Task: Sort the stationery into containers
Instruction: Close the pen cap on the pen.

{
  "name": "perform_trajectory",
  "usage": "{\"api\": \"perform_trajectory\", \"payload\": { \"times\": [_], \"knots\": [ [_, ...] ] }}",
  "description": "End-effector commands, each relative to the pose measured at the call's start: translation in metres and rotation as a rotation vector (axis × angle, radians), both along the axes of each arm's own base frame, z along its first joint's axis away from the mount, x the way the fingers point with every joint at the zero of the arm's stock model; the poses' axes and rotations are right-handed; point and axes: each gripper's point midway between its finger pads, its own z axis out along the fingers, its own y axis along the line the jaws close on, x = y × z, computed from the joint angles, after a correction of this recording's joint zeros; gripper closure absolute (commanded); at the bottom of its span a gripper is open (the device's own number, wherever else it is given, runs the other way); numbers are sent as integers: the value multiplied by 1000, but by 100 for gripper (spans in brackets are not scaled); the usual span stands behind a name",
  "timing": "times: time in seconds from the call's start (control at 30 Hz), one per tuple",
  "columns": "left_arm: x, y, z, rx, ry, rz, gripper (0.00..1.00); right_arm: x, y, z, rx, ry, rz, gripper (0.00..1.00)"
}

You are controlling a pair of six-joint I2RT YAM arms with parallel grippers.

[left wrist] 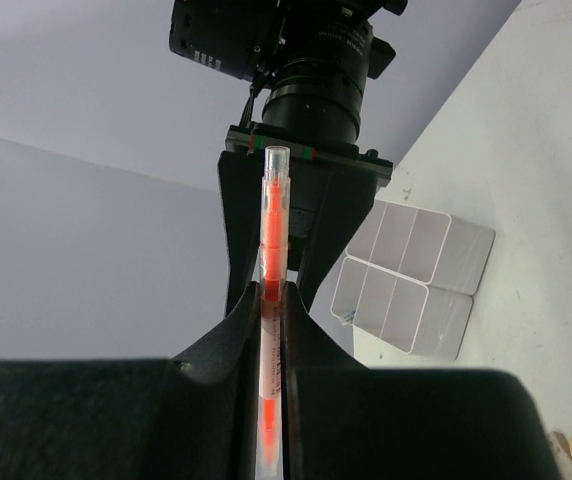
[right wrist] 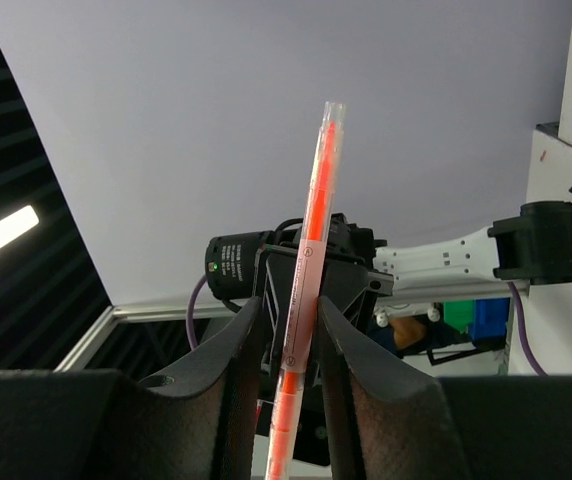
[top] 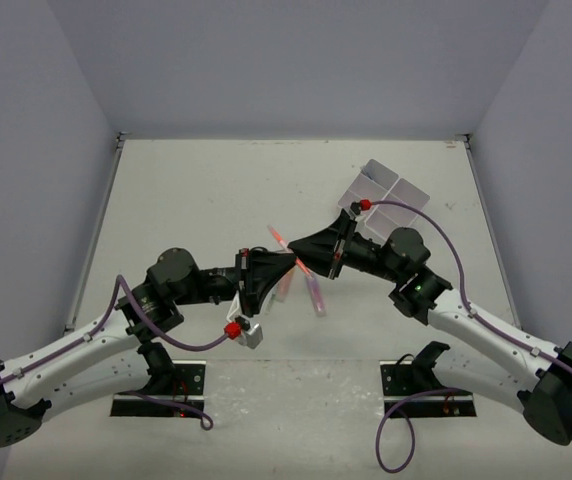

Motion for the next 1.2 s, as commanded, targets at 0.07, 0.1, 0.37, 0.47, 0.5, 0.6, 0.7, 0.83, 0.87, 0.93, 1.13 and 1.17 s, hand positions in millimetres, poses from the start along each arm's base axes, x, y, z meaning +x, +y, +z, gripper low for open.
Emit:
{"api": "perform_trajectory", "payload": {
  "times": [0.07,0.1,0.37,0.47,0.5,0.6,0.7,0.83,0.87,0.93,1.13,1.17],
  "knots": [
    [2,2,6,-15,31,12,100,-10,-4,29,69,-89,21,67],
    [2,3,7,-21,31,11,100,-11,-4,29,70,-90,21,63],
    [-4,4,13,-45,65,-11,100,-6,-3,25,62,-76,11,20],
    [-5,5,15,-50,76,-9,100,-1,-4,22,57,-68,1,13],
    [-5,6,16,-56,85,-6,100,1,-5,21,55,-67,-8,11],
    [-5,9,26,-78,117,1,100,10,-10,17,50,-61,-42,7],
    [-7,13,37,-108,142,8,100,22,-21,13,44,-59,-94,5],
    [-7,21,51,-162,199,35,100,38,-36,11,23,-114,-201,3],
    [-5,24,55,-182,220,49,100,42,-39,12,5,-144,-231,2],
    [-4,29,62,-211,261,73,100,50,-43,7,-45,-160,-280,2],
    [-11,43,90,-320,360,65,100,88,-85,-4,-233,-320,-568,1],
    [-13,45,95,-345,378,60,100,89,-93,-4,-269,-363,-604,1]
  ]
}}
